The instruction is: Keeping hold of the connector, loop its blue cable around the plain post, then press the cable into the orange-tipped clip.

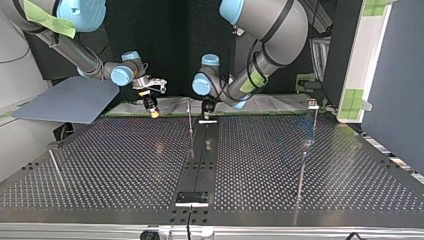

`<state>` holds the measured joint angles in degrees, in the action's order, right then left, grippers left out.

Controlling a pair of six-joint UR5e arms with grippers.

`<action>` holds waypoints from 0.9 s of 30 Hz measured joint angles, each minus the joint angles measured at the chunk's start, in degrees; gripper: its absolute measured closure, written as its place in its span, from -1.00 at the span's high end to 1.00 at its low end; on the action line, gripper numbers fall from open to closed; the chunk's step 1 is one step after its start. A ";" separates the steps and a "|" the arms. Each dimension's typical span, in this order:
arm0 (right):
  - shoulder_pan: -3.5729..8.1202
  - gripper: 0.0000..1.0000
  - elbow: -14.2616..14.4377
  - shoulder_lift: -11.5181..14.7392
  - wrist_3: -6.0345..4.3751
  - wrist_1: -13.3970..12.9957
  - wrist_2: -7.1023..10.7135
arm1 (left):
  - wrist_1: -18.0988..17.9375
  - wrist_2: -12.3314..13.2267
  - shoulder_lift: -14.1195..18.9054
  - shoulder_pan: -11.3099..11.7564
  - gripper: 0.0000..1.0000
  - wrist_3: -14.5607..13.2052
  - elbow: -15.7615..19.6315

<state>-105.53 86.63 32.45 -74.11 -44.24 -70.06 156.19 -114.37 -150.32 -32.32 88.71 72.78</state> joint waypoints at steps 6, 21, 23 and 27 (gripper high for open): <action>0.08 -1.00 -0.03 0.01 -0.03 0.02 0.00 | 0.69 1.28 2.29 -0.65 1.00 -0.59 2.16; 0.24 -1.00 0.00 -0.02 -0.09 0.02 0.00 | 1.30 1.11 3.68 -3.23 1.00 -1.69 5.39; 0.24 -1.00 0.00 -0.01 -0.09 0.02 0.00 | 1.31 1.02 3.68 -3.50 1.00 -1.70 5.41; 0.24 -1.00 0.00 -0.03 -0.09 0.02 0.00 | 1.29 0.78 3.70 -4.06 1.00 -1.70 5.53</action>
<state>-105.29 86.62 32.42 -74.20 -44.22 -70.06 157.48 -113.60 -146.61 -36.38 87.01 78.31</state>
